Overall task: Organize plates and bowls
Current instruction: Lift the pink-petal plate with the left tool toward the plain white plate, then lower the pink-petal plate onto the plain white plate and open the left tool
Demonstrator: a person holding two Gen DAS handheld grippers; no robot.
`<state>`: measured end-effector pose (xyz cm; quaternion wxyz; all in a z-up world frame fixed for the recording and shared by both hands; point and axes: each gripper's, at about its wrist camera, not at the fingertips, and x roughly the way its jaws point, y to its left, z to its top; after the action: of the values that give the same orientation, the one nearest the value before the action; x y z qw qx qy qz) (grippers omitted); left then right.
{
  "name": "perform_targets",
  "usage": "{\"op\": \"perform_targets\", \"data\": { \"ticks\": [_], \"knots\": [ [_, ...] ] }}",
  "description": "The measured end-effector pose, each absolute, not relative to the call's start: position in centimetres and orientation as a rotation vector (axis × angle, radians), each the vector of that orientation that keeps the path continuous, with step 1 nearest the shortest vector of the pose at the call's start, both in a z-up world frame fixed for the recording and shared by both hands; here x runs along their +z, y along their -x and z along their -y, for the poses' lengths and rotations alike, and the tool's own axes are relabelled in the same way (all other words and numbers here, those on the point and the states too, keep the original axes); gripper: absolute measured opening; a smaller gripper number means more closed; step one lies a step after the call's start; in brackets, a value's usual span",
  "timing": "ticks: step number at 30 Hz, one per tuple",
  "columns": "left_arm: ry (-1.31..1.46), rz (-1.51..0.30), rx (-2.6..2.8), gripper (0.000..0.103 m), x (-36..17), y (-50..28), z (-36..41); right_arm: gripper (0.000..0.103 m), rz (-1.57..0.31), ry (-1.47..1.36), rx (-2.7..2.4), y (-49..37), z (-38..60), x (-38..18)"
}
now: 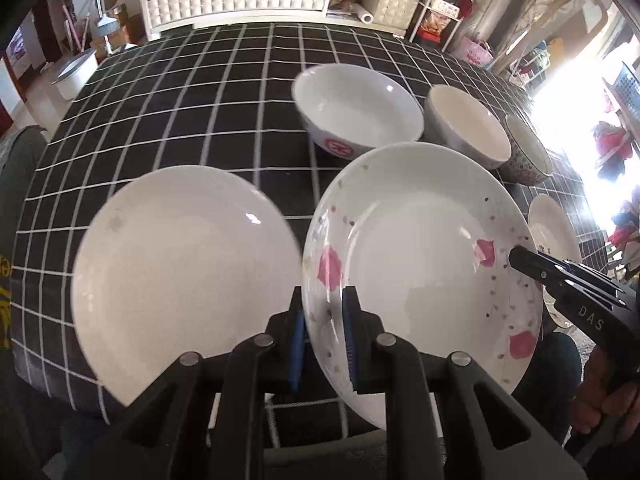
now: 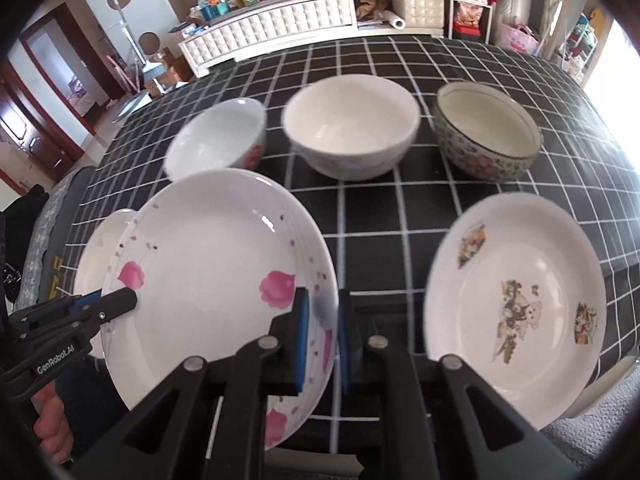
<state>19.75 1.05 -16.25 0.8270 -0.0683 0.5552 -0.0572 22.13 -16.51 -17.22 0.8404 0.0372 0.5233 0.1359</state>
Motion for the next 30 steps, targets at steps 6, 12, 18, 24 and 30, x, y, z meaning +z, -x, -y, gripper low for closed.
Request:
{"op": "perform_targets", "data": {
  "ticks": [6,12,18,24,30],
  "knots": [
    [0.167,-1.175,-0.080,0.015,-15.3,-17.8,-3.6,0.017,-1.089,-0.051,0.337,-21.6,13.9,-16.3],
    [0.246,-1.170,-0.018,0.015,-15.4,-16.3,-7.4,0.017,-1.087,-0.022,0.395,-21.4,10.8,-16.1],
    [0.283,-1.152,0.032,0.015,-14.9,-15.1,-10.4,0.017,-1.090,0.007,0.441,-21.7,7.7,-16.2],
    [0.325,-1.150,0.082,0.015,-15.1,-13.9,-13.2,0.017,-1.104,0.035,0.482,-22.2,4.9,-16.7],
    [0.340,-1.160,0.110,0.015,-15.5,-13.7,-14.5,0.017,-1.120,0.057,0.500,-22.2,2.9,-17.4]
  ]
}}
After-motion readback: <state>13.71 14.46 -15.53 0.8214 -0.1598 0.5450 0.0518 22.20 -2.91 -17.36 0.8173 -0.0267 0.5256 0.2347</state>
